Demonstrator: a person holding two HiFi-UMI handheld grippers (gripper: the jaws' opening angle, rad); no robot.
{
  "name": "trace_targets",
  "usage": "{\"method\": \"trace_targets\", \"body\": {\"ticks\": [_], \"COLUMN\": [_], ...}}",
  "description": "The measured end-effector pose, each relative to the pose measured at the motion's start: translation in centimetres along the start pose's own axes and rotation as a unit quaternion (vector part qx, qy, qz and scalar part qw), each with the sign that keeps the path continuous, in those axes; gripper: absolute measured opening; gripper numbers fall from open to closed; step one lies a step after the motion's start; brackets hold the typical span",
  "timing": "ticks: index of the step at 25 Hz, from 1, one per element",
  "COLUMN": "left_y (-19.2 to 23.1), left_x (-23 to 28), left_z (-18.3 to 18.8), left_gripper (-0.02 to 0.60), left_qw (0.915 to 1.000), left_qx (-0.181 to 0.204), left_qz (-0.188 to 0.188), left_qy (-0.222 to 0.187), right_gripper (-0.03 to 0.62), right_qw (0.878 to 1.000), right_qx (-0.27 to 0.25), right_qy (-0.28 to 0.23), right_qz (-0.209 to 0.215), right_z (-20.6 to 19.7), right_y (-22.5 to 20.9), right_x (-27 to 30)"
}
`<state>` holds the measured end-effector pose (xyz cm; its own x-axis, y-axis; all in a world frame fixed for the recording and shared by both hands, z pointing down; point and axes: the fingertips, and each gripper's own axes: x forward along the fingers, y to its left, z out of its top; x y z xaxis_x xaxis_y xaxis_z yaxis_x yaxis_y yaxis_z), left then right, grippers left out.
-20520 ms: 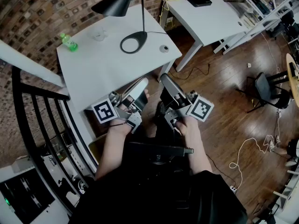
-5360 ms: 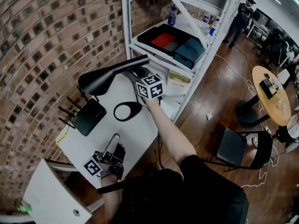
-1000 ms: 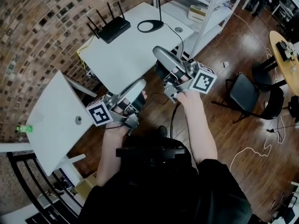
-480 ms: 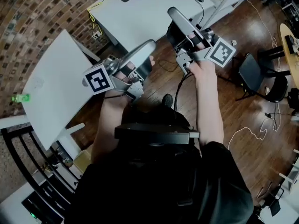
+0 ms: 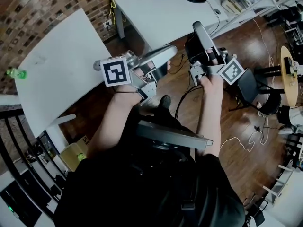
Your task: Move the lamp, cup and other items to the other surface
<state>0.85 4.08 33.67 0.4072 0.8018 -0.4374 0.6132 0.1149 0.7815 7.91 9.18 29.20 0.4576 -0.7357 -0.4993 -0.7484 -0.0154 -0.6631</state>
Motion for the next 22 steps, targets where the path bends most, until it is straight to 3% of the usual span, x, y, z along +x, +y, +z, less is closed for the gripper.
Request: {"method": "trace_targets", "body": {"ticks": [8,15,22], "left_y": [-1.7,-3.8,-5.6], "left_x": [-6.0,-6.7,-7.1], "left_z": [0.7,1.9,-0.6], "left_gripper": [0.003,0.003,0.003], "left_qw": [0.999,0.9978,0.9961], "left_qx": [-0.031,0.013,0.034], "left_qz": [0.002,0.001,0.026], "left_qy": [-0.033,-0.064,-0.077], "right_gripper": [0.011,0.011,0.011], "right_qw": [1.0,0.997,0.994], "right_qx": [0.008,0.019,0.044], "right_qy": [0.027,0.071,0.086], "right_qz": [-0.004,0.019,0.046], "right_z": [-5.9,-8.1,-9.5], "right_y": [2.2,4.0,6.0], "right_x": [2.6,4.3,2.6]}}
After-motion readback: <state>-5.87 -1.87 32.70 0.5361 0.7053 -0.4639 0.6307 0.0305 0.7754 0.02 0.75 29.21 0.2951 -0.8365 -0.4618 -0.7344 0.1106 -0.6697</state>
